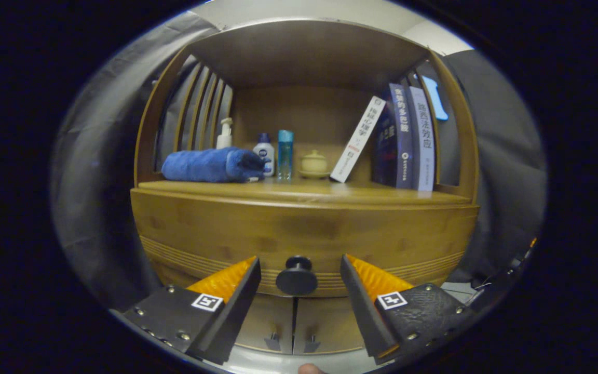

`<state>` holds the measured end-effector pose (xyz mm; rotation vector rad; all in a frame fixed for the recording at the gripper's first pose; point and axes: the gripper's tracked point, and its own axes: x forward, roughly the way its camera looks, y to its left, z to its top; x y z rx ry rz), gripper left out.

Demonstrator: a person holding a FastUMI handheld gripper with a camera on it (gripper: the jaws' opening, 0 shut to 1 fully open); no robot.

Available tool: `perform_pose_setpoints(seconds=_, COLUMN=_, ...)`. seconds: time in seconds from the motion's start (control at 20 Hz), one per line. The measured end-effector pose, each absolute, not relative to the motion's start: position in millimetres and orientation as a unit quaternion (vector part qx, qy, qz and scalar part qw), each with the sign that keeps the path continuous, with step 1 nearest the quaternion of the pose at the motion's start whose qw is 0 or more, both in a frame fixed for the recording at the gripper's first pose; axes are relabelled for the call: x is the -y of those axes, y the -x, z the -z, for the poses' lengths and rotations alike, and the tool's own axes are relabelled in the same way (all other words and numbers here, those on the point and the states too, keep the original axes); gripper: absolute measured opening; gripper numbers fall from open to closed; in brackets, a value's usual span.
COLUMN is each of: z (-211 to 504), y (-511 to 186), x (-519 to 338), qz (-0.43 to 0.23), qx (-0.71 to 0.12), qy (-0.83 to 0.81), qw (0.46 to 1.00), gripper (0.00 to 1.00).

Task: Pull open the drawer, take out the items inside it, and place them on the countertop above the cabinet.

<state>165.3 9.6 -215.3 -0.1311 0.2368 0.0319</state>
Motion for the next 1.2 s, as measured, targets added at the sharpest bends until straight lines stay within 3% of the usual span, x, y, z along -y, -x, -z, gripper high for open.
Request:
perform_pose_setpoints(seconds=0.15, z=212, y=-183, x=-9, qz=-0.007, qx=-0.087, qy=0.080, qw=0.993, gripper=0.46)
perform_pose_setpoints(seconds=0.35, z=234, y=-176, x=-8, qz=-0.004, qx=-0.131, qy=0.030, qw=0.991, gripper=0.43)
perform_pose_setpoints(seconds=0.45, z=240, y=-179, x=-7, qz=-0.009, qx=-0.150, qy=0.019, qw=0.988, gripper=0.47)
perform_pose_setpoints(seconds=0.6, z=238, y=-172, x=-5, qz=0.001, qx=-0.134, qy=-0.006, qw=0.991, gripper=0.37)
perform_pose_setpoints(seconds=0.75, z=247, y=-158, x=-4, qz=0.021, qx=-0.149, qy=0.012, qw=0.989, gripper=0.37)
perform_pose_setpoints(seconds=0.85, z=258, y=-136, x=-32, qz=-0.031, qx=-0.176, qy=0.002, qw=0.984, gripper=0.30)
perform_pose_setpoints(seconds=1.0, z=224, y=-134, x=-18, qz=0.030, qx=-0.092, qy=0.104, qw=0.990, gripper=0.29)
perform_pose_setpoints(seconds=1.1, z=211, y=-133, x=-21, qz=0.032, qx=-0.066, qy=0.146, qw=0.987, gripper=0.29)
perform_pose_setpoints(seconds=1.2, z=215, y=-138, x=-12, qz=0.030, qx=-0.096, qy=0.163, qw=0.982, gripper=0.49)
